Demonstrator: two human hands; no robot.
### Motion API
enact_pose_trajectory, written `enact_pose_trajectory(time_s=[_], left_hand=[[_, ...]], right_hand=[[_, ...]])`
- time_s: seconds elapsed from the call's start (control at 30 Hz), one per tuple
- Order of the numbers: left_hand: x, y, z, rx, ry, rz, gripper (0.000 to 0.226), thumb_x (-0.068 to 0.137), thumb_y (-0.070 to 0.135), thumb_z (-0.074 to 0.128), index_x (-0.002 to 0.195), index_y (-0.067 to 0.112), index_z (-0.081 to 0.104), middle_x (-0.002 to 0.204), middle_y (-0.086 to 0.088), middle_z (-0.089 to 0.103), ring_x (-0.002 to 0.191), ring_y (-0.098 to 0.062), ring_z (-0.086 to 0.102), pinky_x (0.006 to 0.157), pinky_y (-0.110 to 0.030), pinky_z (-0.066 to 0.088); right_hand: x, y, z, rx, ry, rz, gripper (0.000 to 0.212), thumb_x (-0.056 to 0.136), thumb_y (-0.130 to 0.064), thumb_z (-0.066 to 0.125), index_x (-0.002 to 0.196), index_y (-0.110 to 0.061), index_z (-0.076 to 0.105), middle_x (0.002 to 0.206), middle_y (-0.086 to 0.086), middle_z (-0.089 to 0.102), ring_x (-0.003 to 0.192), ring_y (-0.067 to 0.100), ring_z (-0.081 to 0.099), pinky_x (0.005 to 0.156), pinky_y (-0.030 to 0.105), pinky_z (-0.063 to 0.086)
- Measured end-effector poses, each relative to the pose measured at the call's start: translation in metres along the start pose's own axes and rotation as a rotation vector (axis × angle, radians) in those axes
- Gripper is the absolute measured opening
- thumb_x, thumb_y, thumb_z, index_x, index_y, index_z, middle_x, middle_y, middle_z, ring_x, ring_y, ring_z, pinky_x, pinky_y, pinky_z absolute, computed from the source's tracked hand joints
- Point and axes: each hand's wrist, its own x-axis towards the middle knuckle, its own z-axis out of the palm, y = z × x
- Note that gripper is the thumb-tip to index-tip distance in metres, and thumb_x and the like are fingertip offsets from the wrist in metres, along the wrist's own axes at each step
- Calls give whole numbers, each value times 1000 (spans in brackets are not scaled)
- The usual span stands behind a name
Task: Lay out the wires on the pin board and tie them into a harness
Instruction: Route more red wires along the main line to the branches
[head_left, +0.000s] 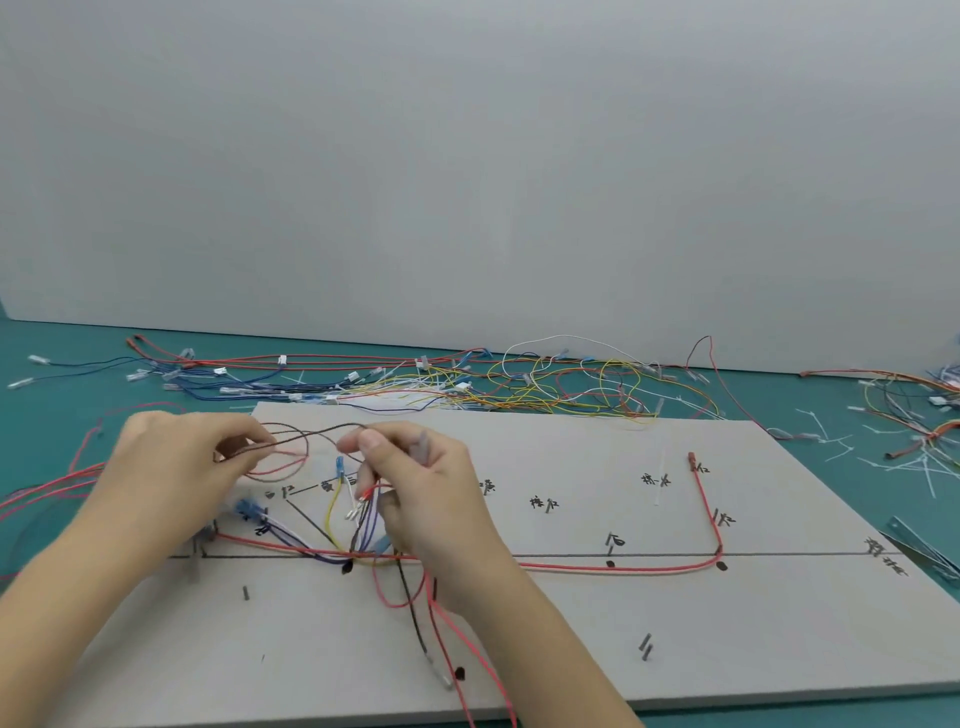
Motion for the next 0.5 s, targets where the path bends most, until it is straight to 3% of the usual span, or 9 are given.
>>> enact_pose_trajectory(time_s=[0.13, 0.23, 0.33, 0.5], left_hand=[[2, -10, -6, 50, 82, -67, 41, 77, 26, 80, 67, 56, 54, 64, 26, 56, 65, -12, 61, 70, -48, 49], [3, -15, -5, 46, 72, -50, 48, 80, 29, 77, 81, 70, 51, 70, 26, 57, 73, -14, 58, 71, -50, 47], [4, -17, -4, 72, 78, -12, 40, 76, 35, 78, 69, 63, 51, 70, 28, 55, 75, -14, 53, 67, -48, 44], [3, -8, -6, 10, 65, 158, 28, 71, 46, 80, 67, 52, 53, 63, 26, 54, 69, -12, 48, 64, -41, 41]], right_hand=[[5, -10, -15, 168, 83, 80, 23, 100, -12, 48, 88, -11, 67, 60, -1, 51, 27, 3, 19, 34, 11, 16], [7, -13, -20, 210, 113, 100, 22, 100, -13, 47, 90, -9, 67, 61, -1, 50, 26, 4, 19, 34, 11, 15], [8, -12, -24, 241, 145, 106, 22, 100, -13, 48, 90, -9, 67, 61, -2, 51, 26, 5, 20, 34, 11, 15], [12, -14, -34, 340, 195, 101, 20, 100, -13, 46, 94, -3, 62, 63, -6, 58, 24, 5, 21, 33, 11, 18]])
